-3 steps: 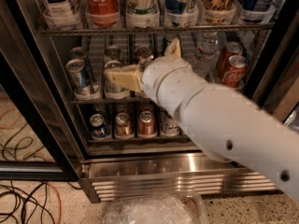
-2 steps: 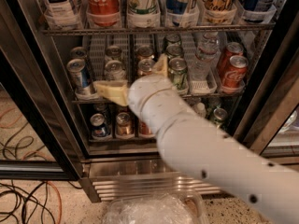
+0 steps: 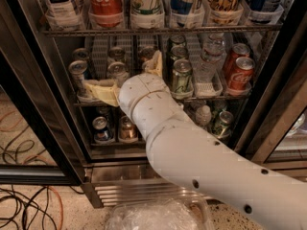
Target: Pick 7up can from top shelf of fridge
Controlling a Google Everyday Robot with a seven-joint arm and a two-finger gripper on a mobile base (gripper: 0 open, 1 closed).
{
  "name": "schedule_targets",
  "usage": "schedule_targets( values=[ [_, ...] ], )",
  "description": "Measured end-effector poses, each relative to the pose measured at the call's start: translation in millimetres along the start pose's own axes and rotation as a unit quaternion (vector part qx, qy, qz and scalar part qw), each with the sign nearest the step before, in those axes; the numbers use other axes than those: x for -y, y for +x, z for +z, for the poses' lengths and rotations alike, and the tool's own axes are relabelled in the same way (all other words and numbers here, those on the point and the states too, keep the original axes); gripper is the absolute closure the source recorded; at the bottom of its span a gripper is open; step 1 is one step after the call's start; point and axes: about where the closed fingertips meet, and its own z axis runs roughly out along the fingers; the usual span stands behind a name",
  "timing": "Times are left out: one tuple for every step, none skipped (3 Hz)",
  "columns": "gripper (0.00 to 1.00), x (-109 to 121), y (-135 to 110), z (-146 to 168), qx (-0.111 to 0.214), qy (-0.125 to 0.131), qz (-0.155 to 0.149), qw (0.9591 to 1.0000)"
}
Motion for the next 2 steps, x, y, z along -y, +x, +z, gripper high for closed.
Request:
schedule_targets(
  values=[
    [0.0, -1.0, -2.3, -1.2, 0.019, 0.012, -0.014, 0.9997],
    [0.0, -3.9, -2.4, -11.4, 0.063, 0.036, -0.032, 0.9969]
  ],
)
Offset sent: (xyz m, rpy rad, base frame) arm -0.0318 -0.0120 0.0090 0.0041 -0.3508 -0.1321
